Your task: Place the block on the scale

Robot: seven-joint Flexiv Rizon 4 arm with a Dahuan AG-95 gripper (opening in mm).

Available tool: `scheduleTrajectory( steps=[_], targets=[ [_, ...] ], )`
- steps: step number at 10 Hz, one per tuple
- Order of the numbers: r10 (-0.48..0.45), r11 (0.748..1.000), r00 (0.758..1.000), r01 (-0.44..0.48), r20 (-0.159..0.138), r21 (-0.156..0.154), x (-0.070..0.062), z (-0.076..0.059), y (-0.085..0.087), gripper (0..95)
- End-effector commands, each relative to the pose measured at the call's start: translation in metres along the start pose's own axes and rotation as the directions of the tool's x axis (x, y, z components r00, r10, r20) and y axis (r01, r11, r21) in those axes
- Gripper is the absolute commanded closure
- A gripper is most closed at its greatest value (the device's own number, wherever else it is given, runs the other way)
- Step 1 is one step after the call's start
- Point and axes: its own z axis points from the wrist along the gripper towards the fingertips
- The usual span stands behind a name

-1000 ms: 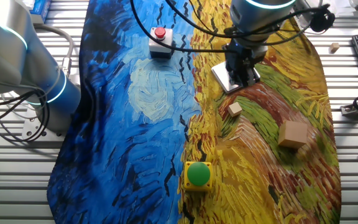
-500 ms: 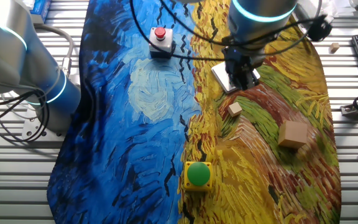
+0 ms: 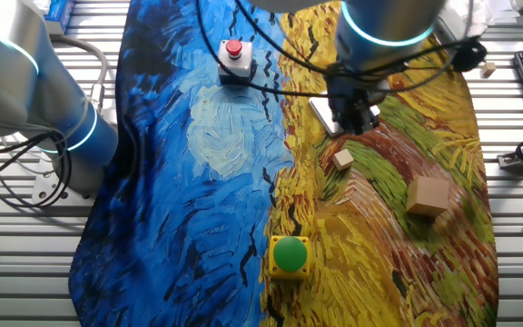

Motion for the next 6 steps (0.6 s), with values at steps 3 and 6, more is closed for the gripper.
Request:
scheduleTrajectory(
  steps=[3,6],
  targets=[
    [0.024,1.0,0.998,-0.024,0.06,-0.006,0.005,0.025,-0.007,38.0],
    [-0.001,1.0,0.998,0.001,0.058,-0.004,-0.008,0.035,-0.025,38.0]
  ],
)
